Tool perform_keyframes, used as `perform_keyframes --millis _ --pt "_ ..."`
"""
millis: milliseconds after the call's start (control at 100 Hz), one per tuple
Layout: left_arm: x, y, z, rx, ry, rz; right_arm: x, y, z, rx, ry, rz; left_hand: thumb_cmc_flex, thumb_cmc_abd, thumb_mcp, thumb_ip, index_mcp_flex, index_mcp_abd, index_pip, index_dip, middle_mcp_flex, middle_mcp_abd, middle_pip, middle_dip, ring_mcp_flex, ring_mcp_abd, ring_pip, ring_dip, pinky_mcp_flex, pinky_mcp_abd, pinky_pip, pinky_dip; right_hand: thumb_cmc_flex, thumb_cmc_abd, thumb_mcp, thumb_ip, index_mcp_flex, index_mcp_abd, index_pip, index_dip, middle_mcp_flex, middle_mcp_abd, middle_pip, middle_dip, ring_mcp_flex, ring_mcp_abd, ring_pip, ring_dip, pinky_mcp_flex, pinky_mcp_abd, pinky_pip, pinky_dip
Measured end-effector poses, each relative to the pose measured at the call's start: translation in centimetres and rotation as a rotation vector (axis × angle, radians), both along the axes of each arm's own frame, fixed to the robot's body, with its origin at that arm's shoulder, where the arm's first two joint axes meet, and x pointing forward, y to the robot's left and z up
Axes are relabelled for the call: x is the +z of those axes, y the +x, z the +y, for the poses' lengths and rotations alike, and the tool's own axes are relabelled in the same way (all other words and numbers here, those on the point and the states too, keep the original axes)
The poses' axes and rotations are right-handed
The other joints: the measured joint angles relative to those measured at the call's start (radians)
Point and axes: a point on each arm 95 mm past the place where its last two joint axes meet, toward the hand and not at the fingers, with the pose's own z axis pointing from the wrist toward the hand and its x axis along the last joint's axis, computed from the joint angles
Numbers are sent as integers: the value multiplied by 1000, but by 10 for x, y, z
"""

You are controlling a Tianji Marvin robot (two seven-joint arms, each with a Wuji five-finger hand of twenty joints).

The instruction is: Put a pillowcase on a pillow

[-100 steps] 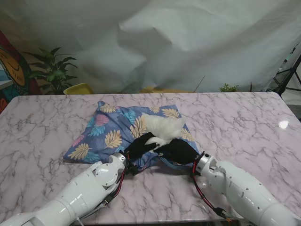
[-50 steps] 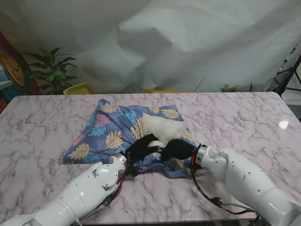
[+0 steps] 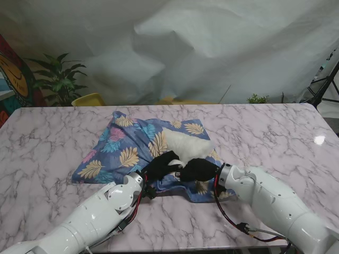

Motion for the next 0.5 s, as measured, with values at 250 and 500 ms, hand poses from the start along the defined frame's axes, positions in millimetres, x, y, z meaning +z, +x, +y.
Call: perform_keyframes --millis 250,500 --pt "1 -1 -1 -13 10 -1 2 -4 -2 -10 -34 84 -1 4 0 0 1 0 0 -2 6 0 0 0 11 0 1 0 9 3 9 0 31 -91 0 0 -131 0 -36 -27 -103 -2 59 6 -54 -54 -3 137 285 4 331 96" --pt "2 0 -2 -22 23 -6 -1 -6 -7 -20 -77 89 -3 40 1 0 1 -1 0 -2 6 -2 0 0 12 0 1 0 10 4 9 0 31 -101 0 0 -227 -3 -136 -139 -134 0 73 -7 73 -191 668 288 339 -96 524 216"
